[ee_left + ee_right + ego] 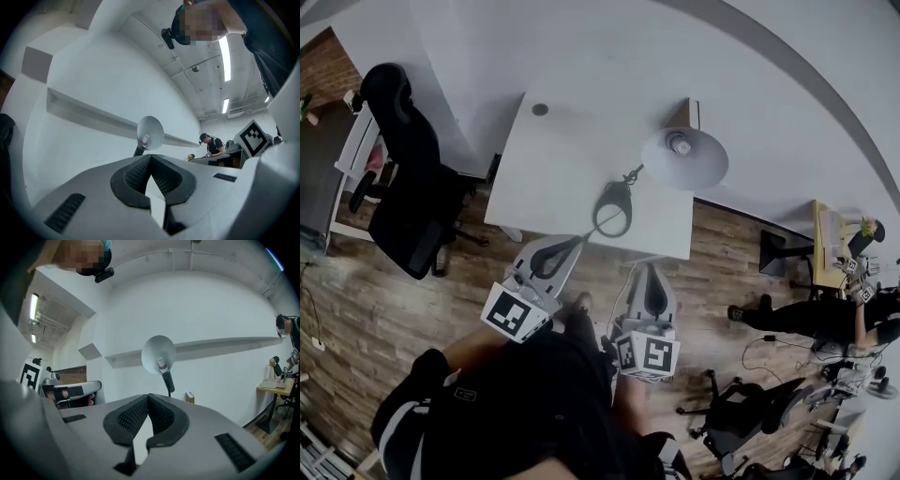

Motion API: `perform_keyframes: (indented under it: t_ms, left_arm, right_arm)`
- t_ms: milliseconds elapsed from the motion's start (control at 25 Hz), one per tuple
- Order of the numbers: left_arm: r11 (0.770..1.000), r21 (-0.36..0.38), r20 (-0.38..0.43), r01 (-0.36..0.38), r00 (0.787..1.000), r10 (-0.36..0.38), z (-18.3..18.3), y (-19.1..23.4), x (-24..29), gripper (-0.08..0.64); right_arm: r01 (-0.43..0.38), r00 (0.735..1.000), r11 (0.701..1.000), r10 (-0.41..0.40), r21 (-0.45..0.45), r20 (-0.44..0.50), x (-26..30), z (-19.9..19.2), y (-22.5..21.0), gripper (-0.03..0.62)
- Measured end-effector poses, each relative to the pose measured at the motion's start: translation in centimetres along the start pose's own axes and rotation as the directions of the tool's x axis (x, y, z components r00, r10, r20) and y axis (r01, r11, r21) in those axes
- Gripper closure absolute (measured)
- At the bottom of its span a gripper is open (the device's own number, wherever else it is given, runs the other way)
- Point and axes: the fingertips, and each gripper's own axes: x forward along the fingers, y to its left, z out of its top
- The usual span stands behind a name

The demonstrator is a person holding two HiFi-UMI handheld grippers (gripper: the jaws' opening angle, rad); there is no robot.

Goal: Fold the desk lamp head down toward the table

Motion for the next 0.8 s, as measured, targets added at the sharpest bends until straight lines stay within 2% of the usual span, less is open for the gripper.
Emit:
perform_keyframes:
  t_ms: [240,440,600,800]
  left_arm:
    - [0.999,0.014,0.014,-0.037,0.999,0.036,0.2,0.8,3.2,0.54]
    - [0.996,0.051,0.025,-0.068,0.997,0.067,1.0,1.5,5.9,0.54]
    - [0.994,0.065,0.048,-0.082,0.996,0.079,1.8,2.0,7.9,0.538]
    - [0.994,0.079,0.024,-0.072,0.997,0.07,1.9,2.3,10.8,0.514]
  right_arm:
    - [-0.022,1.0,1.0,0.022,-0.009,-0.004,2.9,0.6,-2.3,0.578]
    - [-0.016,0.999,1.0,0.017,-0.016,0.034,4.9,2.5,-5.0,0.576]
    - [-0.021,0.998,1.0,0.022,-0.016,0.061,6.5,4.0,-6.6,0.501]
    - [-0.032,0.996,0.999,0.033,-0.007,0.08,8.0,5.8,-7.9,0.484]
